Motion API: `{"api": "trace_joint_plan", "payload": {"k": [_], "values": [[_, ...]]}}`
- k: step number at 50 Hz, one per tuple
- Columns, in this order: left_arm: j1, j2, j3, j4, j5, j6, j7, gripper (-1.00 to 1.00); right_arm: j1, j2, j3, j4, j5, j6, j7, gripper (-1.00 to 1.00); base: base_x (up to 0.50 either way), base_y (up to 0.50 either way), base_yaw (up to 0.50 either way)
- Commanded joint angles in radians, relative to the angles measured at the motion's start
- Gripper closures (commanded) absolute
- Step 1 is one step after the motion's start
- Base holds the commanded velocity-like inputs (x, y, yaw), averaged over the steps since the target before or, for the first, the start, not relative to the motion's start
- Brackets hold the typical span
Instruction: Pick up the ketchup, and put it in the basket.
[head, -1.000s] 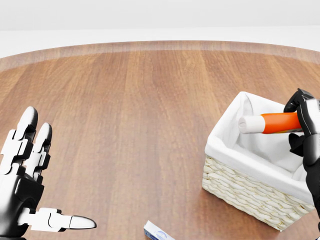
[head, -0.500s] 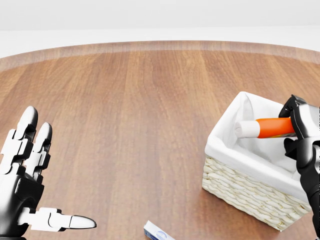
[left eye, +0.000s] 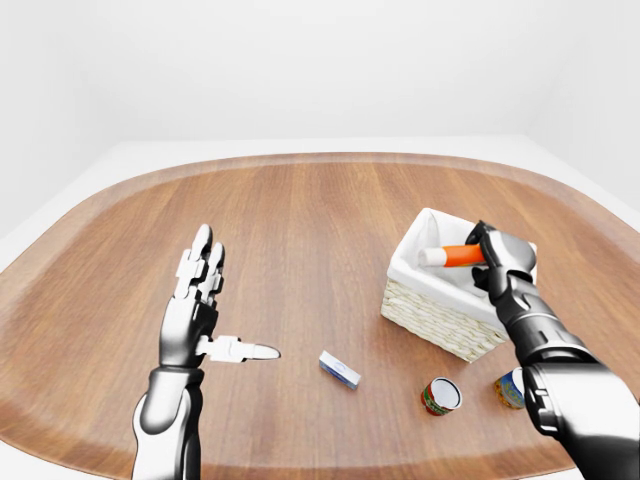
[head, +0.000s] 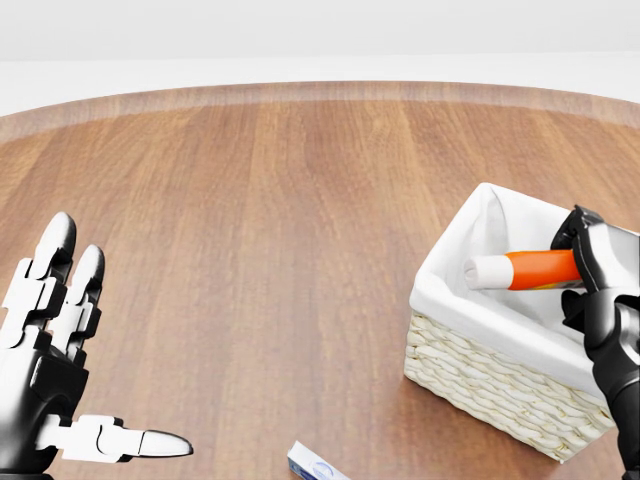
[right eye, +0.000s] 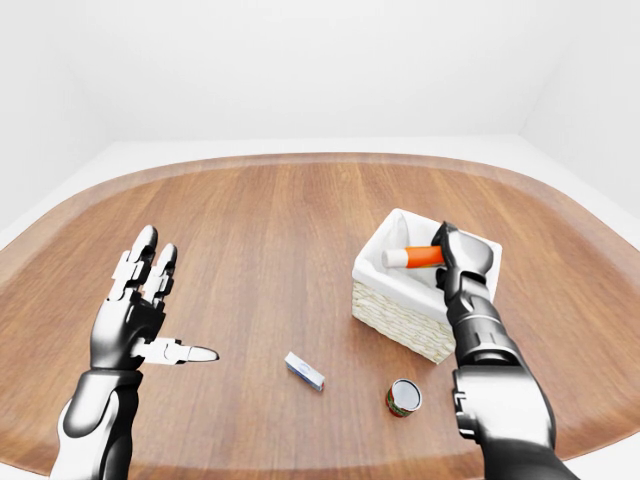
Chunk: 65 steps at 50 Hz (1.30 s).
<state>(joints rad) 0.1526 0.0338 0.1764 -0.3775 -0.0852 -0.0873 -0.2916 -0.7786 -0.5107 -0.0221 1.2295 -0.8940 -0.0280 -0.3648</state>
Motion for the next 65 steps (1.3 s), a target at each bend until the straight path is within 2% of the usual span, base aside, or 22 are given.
{"api": "trace_joint_plan", "payload": {"k": [1, 17, 18, 19, 20, 21, 30, 51, 57, 61, 65], "values": [[-0.002, 0.001, 0.001, 0.006, 0.0, 0.0, -0.001, -1.0, -0.004, 0.003, -0.002, 0.017, -0.031, 0.002, -0.057, 1.0, 0.0, 0.0, 0.0], [-0.003, 0.002, 0.002, 0.005, -0.001, 0.0, 0.0, -1.0, -0.003, 0.005, 0.001, 0.026, -0.035, 0.01, -0.064, 1.0, 0.0, 0.0, 0.0], [-0.002, 0.001, 0.002, 0.006, 0.0, 0.0, -0.001, -1.0, -0.003, 0.005, 0.002, 0.027, -0.037, 0.018, -0.064, 0.46, 0.0, 0.0, 0.0], [-0.003, 0.001, 0.002, 0.006, 0.0, 0.0, -0.001, -1.0, -0.003, 0.005, 0.003, 0.027, -0.039, 0.019, -0.066, -0.47, 0.0, 0.0, 0.0], [-0.002, 0.001, 0.002, 0.005, -0.001, 0.0, -0.001, -1.0, -0.003, 0.005, 0.004, 0.028, -0.04, 0.019, -0.067, -0.84, 0.0, 0.0, 0.0], [-0.003, 0.001, 0.002, 0.005, -0.001, 0.0, -0.001, -1.0, -0.004, 0.004, 0.001, 0.024, -0.038, 0.02, -0.064, -1.0, 0.0, 0.0, 0.0], [0.0, 0.0, -0.001, 0.006, 0.001, 0.0, -0.001, -1.0, 0.0, -0.002, -0.005, 0.015, -0.028, 0.013, -0.066, -1.0, 0.0, 0.0, 0.0], [0.004, -0.001, 0.001, -0.006, -0.002, 0.0, -0.004, -1.0, 0.0, -0.044, -0.031, -0.101, -0.041, 0.036, -0.018, -1.0, 0.0, 0.0, 0.0], [0.005, -0.001, 0.003, -0.011, -0.004, 0.002, -0.005, -1.0, 0.03, -0.068, -0.061, -0.233, -0.045, 0.07, 0.042, -1.0, 0.0, 0.0, 0.0], [0.01, -0.003, 0.002, -0.017, -0.003, 0.002, -0.007, -1.0, 0.076, -0.08, -0.095, -0.39, -0.056, 0.11, 0.117, -1.0, 0.0, 0.0, 0.0], [0.009, -0.003, 0.005, -0.02, -0.006, 0.006, -0.007, -1.0, 0.157, -0.082, -0.149, -0.637, -0.07, 0.115, 0.238, -1.0, 0.0, 0.0, 0.0]]}}
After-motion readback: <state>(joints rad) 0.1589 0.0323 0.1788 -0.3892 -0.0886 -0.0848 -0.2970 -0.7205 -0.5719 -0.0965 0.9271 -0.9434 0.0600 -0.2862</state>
